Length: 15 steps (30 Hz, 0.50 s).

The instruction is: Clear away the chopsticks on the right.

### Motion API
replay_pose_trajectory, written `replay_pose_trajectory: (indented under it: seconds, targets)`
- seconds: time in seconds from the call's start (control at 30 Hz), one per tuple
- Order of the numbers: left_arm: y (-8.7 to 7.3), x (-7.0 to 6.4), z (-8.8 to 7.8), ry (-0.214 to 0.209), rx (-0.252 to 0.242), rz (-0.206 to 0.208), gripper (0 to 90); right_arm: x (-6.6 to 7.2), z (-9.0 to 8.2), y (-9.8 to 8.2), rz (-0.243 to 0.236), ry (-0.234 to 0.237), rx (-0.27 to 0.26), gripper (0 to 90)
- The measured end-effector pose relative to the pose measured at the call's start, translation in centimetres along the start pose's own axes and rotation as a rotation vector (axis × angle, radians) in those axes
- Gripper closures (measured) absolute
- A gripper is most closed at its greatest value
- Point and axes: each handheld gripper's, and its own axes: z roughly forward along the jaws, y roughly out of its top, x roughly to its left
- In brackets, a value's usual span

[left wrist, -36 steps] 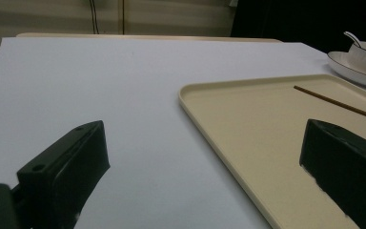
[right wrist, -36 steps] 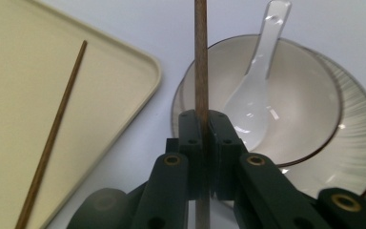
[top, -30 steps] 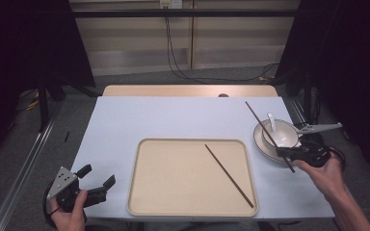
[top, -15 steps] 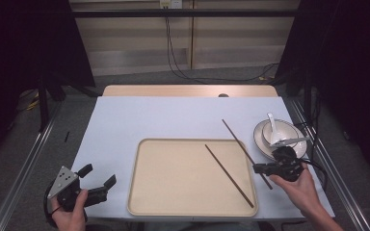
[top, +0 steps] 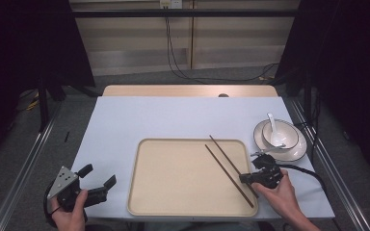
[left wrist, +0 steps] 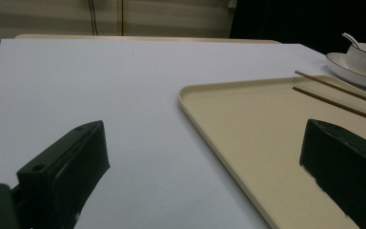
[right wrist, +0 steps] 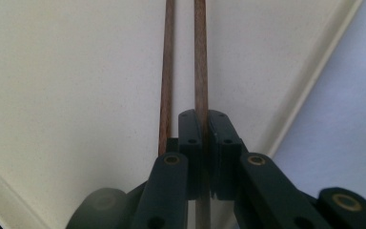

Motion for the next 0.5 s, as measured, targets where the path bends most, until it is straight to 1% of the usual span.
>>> replay_pose_trajectory:
  seconds: [0.03,0.07,0.2,0.23,0.27,0.3,0.33,0.37,0.4,0.47,0.5]
  targets:
    - [0.00,0.00,0.00,0.002,0.001,0.000,2.4,0.07,0.07,-0.05,0.011,-0.006,0.011,85.6]
    - [0.00,-0.01,0.02,0.009,0.002,0.000,2.4,0.10,0.16,-0.10,0.012,-0.002,-0.003,85.6]
    - [0.01,-0.06,0.01,0.000,0.001,0.002,2.3,0.30,0.21,-0.29,0.023,-0.008,-0.016,85.1]
    - [0.01,-0.05,0.01,0.007,0.001,0.001,2.4,0.35,0.22,-0.32,0.030,-0.011,-0.016,85.1]
    - [0.01,-0.01,-0.02,0.002,0.001,0.000,2.3,0.41,0.24,-0.36,0.029,-0.007,-0.016,85.2]
    - [0.01,-0.01,-0.04,0.003,0.000,0.001,2.4,0.52,0.24,-0.44,0.032,-0.001,-0.009,85.3]
    - [0.00,-0.03,-0.05,0.008,0.001,0.001,2.3,0.63,0.19,-0.63,0.037,-0.018,0.008,85.2]
    - [-0.01,-0.03,-0.06,0.009,0.000,0.001,2.3,0.59,0.25,-0.76,0.017,-0.020,-0.010,85.2]
    - [-0.01,-0.03,-0.06,0.009,0.000,0.001,2.3,0.62,0.26,-0.76,0.028,-0.018,-0.017,85.1]
    - [0.00,-0.03,-0.05,0.008,0.000,0.002,2.3,0.75,0.18,-0.82,0.035,-0.025,-0.006,84.7]
    - [0.00,-0.01,-0.04,0.001,0.000,0.002,2.4,0.81,0.25,-0.85,0.046,-0.014,-0.010,84.7]
